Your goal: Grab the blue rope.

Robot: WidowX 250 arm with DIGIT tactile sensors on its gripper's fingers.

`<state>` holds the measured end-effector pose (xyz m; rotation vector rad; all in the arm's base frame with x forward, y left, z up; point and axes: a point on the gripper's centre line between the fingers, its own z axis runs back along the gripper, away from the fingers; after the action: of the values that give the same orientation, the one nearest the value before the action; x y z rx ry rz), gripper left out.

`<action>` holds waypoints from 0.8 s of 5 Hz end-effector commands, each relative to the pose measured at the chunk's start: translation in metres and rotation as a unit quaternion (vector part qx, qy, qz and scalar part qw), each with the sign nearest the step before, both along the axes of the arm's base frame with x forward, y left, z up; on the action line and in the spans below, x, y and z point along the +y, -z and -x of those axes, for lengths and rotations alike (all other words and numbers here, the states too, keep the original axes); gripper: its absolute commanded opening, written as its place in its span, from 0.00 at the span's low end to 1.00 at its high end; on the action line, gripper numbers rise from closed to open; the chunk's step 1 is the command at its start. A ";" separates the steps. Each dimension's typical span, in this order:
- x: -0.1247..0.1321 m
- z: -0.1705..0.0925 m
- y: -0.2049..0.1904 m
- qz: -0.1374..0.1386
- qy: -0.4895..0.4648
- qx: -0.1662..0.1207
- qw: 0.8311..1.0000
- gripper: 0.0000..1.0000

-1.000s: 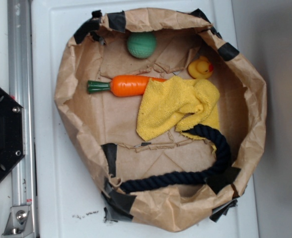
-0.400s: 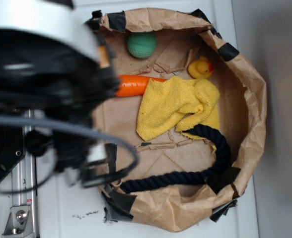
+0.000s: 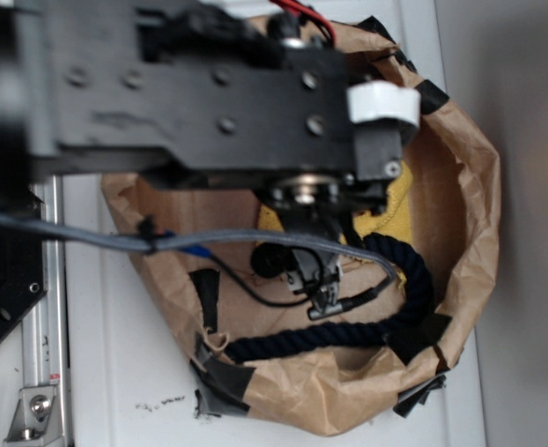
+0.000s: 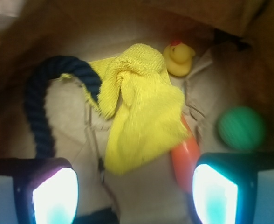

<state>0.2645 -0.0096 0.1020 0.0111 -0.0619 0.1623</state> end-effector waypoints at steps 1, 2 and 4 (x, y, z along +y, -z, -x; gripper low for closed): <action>-0.074 -0.012 0.038 0.031 0.049 0.009 0.998 1.00; -0.088 -0.008 0.055 0.023 0.055 0.023 0.998 1.00; -0.087 0.002 0.094 0.034 0.068 0.039 0.996 0.72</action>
<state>0.2671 -0.0919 0.0135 -0.0549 0.0181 0.0397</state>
